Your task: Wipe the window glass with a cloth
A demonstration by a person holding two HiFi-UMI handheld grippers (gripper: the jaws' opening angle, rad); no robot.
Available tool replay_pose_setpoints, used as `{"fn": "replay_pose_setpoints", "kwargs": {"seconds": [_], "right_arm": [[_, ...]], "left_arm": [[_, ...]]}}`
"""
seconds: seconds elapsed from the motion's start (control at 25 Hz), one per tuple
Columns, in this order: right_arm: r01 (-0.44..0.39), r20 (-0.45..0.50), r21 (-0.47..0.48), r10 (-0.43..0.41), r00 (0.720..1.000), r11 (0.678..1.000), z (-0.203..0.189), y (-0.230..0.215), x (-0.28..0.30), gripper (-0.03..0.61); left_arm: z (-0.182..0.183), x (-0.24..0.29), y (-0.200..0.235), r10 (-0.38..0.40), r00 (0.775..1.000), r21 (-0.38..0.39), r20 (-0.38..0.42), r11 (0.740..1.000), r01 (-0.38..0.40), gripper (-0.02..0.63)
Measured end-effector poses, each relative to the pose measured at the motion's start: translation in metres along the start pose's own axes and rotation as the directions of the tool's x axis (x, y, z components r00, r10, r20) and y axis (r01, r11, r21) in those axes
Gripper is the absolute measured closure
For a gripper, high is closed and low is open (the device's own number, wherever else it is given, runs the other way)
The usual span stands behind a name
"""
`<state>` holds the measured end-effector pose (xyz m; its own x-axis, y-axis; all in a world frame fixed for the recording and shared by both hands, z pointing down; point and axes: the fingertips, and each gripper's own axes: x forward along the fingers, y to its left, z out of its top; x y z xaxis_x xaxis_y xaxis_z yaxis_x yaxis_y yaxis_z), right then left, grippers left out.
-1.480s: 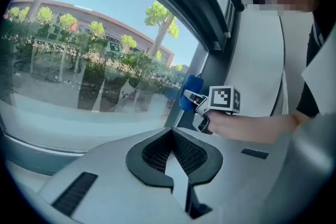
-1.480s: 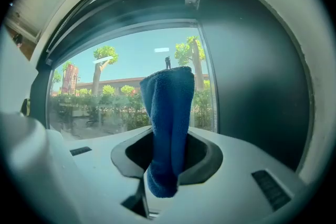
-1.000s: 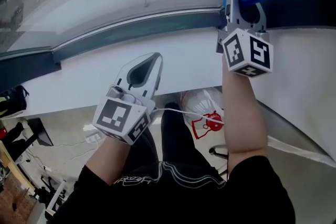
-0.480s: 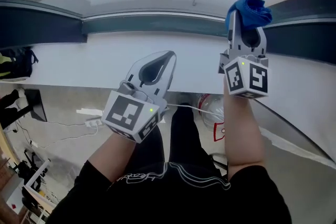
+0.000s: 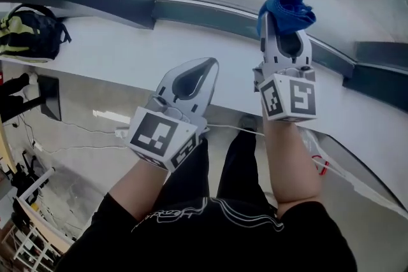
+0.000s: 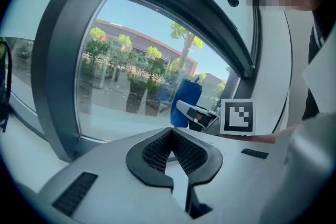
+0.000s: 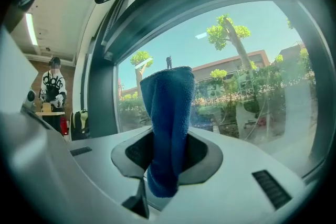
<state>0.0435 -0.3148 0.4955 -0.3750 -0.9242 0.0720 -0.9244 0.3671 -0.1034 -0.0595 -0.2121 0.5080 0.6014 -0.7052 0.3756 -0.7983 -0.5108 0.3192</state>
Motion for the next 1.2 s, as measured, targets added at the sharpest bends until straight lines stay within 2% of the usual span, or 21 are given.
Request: {"fn": "replay_pose_setpoints", "kwargs": {"seconds": [0.32, 0.64, 0.88, 1.2], "right_arm": [[-0.109, -0.023, 0.015, 0.109, 0.994, 0.994, -0.034, 0.113, 0.065, 0.485], [-0.198, -0.057, -0.025, 0.196, 0.979, 0.98, -0.048, 0.203, 0.133, 0.485], [-0.206, -0.073, -0.03, 0.203, 0.976, 0.978, -0.06, 0.236, 0.169, 0.485], [-0.213, -0.117, -0.055, 0.206, 0.972, 0.975, -0.082, 0.251, 0.198, 0.485]], "left_arm": [[-0.015, -0.057, 0.091, 0.089, 0.996, -0.048, 0.007, 0.995, -0.089, 0.611], [-0.016, -0.107, 0.152, 0.153, 0.988, -0.081, 0.028, 0.985, -0.15, 0.611], [-0.023, -0.123, 0.179, 0.178, 0.983, -0.104, 0.035, 0.979, -0.173, 0.611], [-0.033, -0.131, 0.195, 0.2, 0.98, -0.123, 0.021, 0.973, -0.196, 0.611]]}}
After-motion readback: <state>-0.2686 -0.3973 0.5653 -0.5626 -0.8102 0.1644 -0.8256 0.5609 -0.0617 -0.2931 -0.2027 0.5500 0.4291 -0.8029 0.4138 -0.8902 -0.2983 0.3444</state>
